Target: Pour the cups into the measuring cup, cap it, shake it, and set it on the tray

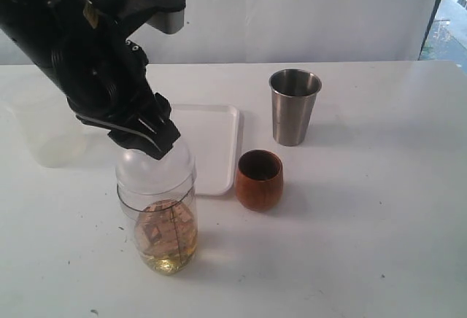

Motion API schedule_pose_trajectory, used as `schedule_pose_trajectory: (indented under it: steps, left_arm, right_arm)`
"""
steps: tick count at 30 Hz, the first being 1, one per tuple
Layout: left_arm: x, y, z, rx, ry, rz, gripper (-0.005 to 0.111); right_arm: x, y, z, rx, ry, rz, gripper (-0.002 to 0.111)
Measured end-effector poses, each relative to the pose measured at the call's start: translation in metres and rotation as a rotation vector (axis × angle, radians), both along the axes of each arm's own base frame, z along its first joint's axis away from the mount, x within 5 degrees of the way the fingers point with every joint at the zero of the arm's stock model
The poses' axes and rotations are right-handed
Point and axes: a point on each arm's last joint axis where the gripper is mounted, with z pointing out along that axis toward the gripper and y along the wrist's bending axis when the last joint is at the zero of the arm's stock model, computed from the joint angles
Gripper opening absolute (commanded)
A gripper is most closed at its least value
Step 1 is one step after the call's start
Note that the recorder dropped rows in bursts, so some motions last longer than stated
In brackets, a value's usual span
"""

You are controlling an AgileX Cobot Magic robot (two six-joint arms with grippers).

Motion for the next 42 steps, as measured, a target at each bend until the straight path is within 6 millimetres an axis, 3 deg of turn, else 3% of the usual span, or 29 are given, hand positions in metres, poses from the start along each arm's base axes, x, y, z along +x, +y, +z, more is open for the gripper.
schedule_pose_trajectory:
  steps: [26, 30, 42]
  left_arm:
    - [-0.0022, 0.0010, 0.0007, 0.011, 0.025, 0.000, 0.047]
    - [-0.0023, 0.0011, 0.0006, 0.013, 0.027, 0.000, 0.059]
    - [-0.0028, 0.0012, -0.0033, 0.036, 0.058, -0.001, 0.059]
  right_arm:
    - [0.0000, 0.0000, 0.0000, 0.000, 0.000, 0.000, 0.000]
    - [0.0000, 0.0000, 0.0000, 0.000, 0.000, 0.000, 0.000]
    - [0.0000, 0.0000, 0.0000, 0.000, 0.000, 0.000, 0.000]
